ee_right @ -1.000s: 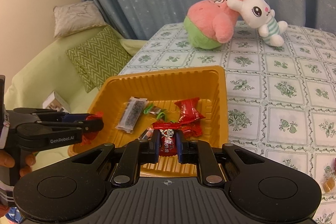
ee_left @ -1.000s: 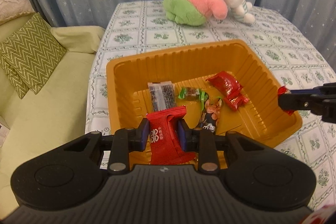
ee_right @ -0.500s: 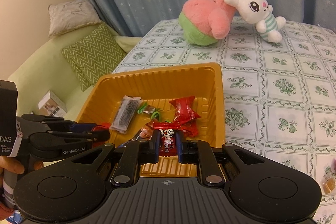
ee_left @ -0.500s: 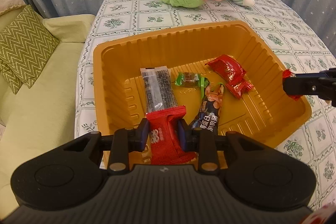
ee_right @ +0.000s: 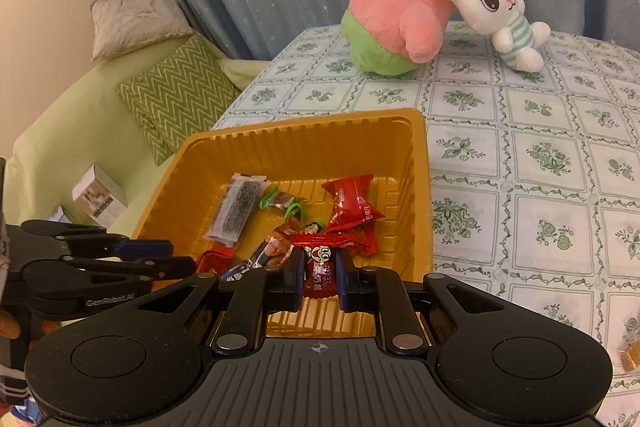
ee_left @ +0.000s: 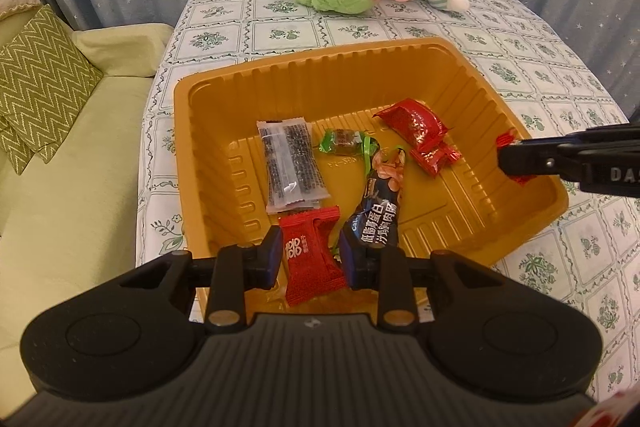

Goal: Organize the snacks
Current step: 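Open both tools to drop the red packet and red candy into the tray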

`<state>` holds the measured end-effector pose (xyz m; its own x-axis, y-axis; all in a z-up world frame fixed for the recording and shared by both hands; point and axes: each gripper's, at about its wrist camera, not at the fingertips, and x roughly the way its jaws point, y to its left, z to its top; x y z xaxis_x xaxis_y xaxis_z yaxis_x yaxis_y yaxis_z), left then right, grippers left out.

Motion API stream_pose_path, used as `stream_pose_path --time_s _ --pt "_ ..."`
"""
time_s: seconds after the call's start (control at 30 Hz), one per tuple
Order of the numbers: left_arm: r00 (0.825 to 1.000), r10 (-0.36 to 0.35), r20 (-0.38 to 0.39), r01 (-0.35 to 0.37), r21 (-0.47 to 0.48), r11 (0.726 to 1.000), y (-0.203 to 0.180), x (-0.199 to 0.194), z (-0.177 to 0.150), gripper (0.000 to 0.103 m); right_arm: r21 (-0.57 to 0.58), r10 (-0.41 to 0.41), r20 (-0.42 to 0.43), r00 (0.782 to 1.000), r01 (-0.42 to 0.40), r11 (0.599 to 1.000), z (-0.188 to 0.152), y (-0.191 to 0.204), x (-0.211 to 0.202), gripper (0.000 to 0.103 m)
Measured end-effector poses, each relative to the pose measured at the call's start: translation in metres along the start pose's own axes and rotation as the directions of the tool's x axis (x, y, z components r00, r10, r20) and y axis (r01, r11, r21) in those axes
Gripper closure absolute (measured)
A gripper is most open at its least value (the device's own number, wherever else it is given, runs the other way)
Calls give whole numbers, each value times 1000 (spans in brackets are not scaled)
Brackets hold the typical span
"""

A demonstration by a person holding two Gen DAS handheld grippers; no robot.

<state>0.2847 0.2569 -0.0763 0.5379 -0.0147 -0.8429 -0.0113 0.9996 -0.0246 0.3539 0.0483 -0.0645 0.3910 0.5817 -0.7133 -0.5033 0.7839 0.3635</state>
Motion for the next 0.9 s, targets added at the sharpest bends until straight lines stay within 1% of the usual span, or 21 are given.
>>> stream_pose_path --time_s 0.27,0.4,0.43,0.5,0.53,0.57,0.6,0.67,0.77,0.83,0.9 --pt "1000 -3 2 3 -3 1000 0 -3 1 75 -13 9 -34 999 -9 1000 -1 5 15 87" --pt "1000 -1 -2 1 -6 1000 0 -2 1 75 -17 19 -36 999 -20 1000 -1 6 21 86" --pt "1000 0 -2 0 -6 1000 0 -2 1 74 -15 27 -39 999 -28 999 -1 7 23 86" --pt "1000 1 -3 -1 -8 1000 1 -3 0 69 -11 36 -48 998 -37 999 0 7 27 85" --pt "1000 2 -2 -2 -8 1000 0 -3 0 68 -11 32 -56 998 -33 999 1 7 28 83" --pt "1000 2 -1 -2 -8 1000 0 -3 0 68 -14 27 -59 998 -27 1000 1 8 29 71" --pt "1000 2 -1 -2 -8 1000 0 -3 0 68 -17 21 -51 998 -22 1000 0 8 28 53" --pt "1000 1 -1 -1 -9 1000 0 -4 -1 65 -34 8 -27 1000 -9 999 -2 10 25 38" --pt "1000 8 0 -8 -11 1000 -1 -6 -1 58 -48 -3 -42 999 1 999 -3 11 24 37" --pt "1000 10 4 -10 -12 1000 -3 -8 -1 57 -52 -10 -43 999 8 999 -4 11 22 36" --pt "1000 11 7 -11 -12 1000 -4 -11 -1 55 -57 -19 -40 999 17 998 -5 11 18 33"
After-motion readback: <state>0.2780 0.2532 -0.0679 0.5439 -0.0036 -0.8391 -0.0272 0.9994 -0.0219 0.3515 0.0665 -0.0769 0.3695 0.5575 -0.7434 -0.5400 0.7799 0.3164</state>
